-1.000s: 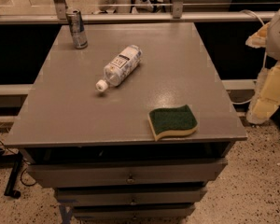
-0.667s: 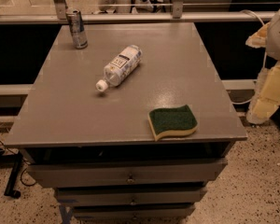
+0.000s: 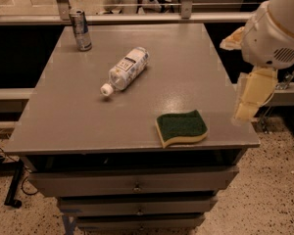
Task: Place blue plastic bottle upright
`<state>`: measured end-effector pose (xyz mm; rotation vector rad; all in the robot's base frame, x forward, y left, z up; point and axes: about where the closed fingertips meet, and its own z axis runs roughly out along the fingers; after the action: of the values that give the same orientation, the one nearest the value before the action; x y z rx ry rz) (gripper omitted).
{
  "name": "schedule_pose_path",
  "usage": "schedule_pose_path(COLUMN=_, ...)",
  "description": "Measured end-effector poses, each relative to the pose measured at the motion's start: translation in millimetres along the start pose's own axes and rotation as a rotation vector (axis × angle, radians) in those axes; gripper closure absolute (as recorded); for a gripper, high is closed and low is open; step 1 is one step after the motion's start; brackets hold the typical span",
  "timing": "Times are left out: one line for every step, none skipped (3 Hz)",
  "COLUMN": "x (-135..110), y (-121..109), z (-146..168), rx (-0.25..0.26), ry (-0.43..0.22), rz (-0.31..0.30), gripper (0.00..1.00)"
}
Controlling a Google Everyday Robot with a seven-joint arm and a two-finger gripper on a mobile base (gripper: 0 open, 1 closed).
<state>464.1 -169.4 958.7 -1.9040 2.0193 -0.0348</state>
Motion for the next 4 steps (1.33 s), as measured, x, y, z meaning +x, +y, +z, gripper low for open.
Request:
schedule_pose_path(x=-43, y=-26, z=36, rx=-0.015, ry=-0.094, rz=-0.181, gripper=0.0)
schedule_pose_path(x=-84, y=-53, z=65, rx=-0.023, ry=-0.187, rz=-0.351, gripper=0.0)
schedule_pose_path(x=-126, y=-73, z=85, rx=-0.02, ry=-0.28, rz=-0.504, gripper=0.0)
schedule_pose_path(x=-164, y=-88, z=105, rx=-0.025, ry=-0.346, rz=-0.631, gripper=0.0)
